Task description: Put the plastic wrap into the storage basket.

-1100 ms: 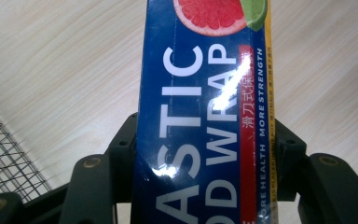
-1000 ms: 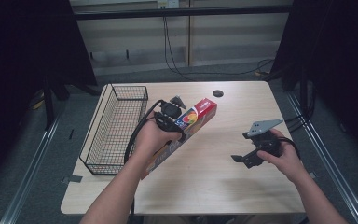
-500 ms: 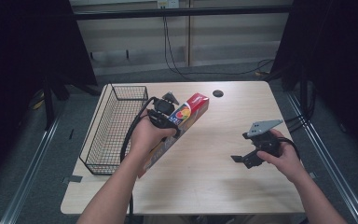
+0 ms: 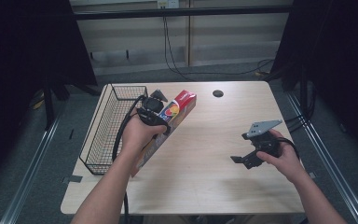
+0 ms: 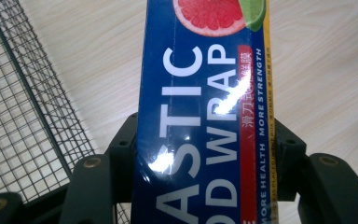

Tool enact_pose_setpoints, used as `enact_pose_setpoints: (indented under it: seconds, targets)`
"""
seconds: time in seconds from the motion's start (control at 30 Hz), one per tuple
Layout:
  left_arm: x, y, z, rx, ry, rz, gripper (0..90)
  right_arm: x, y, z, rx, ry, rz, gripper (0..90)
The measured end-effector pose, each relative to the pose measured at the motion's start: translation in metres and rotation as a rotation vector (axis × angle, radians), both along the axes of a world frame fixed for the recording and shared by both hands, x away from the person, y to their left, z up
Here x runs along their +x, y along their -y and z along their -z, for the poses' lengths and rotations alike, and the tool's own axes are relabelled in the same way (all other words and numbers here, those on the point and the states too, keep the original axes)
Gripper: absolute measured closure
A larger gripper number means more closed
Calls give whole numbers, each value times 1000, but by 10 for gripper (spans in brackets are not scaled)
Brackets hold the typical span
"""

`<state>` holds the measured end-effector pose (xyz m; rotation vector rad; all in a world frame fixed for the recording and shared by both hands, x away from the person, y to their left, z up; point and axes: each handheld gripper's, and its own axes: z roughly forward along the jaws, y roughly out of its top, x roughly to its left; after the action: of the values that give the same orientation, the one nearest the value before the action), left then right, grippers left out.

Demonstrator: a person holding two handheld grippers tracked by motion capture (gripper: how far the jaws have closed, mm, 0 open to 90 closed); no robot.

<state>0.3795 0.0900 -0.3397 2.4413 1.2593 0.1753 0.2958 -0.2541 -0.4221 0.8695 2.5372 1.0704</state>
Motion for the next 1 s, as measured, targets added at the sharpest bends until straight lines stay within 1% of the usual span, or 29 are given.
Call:
enact_pose_setpoints:
  seconds: [0.03,0.07,0.1,0.2,0.23,0.3,0.33,0.37,0.4,0.43,0.47,0.57,0.6,0.63,0.7,0.77,0.8,0.83,0.93,0.97,1.0]
  targets:
    - [1,-2,0,-1,-7,-8,429,0,0,0,-6,-2,3,30]
    - [1,-2,0,-2,-8,-13,429,0,0,0,3,-11,-7,30]
    - [1,-4,-1,4,-6,-17,429,-1,-1,1,-8,-4,-4,30]
    - [2,-6,-1,6,-9,-28,430,-1,-1,2,-7,-10,-18,30]
    - [2,-7,-2,6,-5,-34,430,-1,-1,2,-14,-6,-13,30]
    - [3,-9,-2,11,2,-49,430,-1,-1,2,-8,-14,-25,30]
    - [4,-12,-2,11,-1,-65,429,0,-1,2,-5,-9,-22,30]
    - [4,-12,-2,11,-1,-65,430,0,-1,2,-5,-9,-22,30]
    - [5,-15,-2,11,3,-78,430,-1,0,2,-1,-16,-15,30]
    - [5,-17,-3,12,0,-77,430,0,0,2,2,-10,-11,30]
    - [5,-17,-3,12,0,-77,430,-1,1,2,10,-14,-9,30]
    - [7,-25,-4,11,1,-107,430,0,2,2,12,-11,0,30]
    - [7,-25,-4,11,1,-107,429,0,2,2,12,-11,0,30]
    - [7,-28,-4,8,9,-117,430,0,3,2,21,-12,-2,30]
    - [8,-30,-4,12,8,-113,429,0,3,2,20,-12,1,30]
    - [8,-33,-5,13,13,-121,430,0,4,2,16,-8,5,30]
    - [8,-34,-5,3,7,-144,430,0,4,2,16,-8,5,30]
    - [8,-36,-5,4,6,-153,430,-1,4,2,19,-8,3,30]
    - [9,-39,-5,12,15,-149,430,-1,4,2,19,-9,5,30]
    - [8,-39,-5,2,10,-174,430,-1,4,2,19,-7,6,30]
    - [9,-42,-6,4,8,-176,430,-1,5,2,17,-6,8,30]
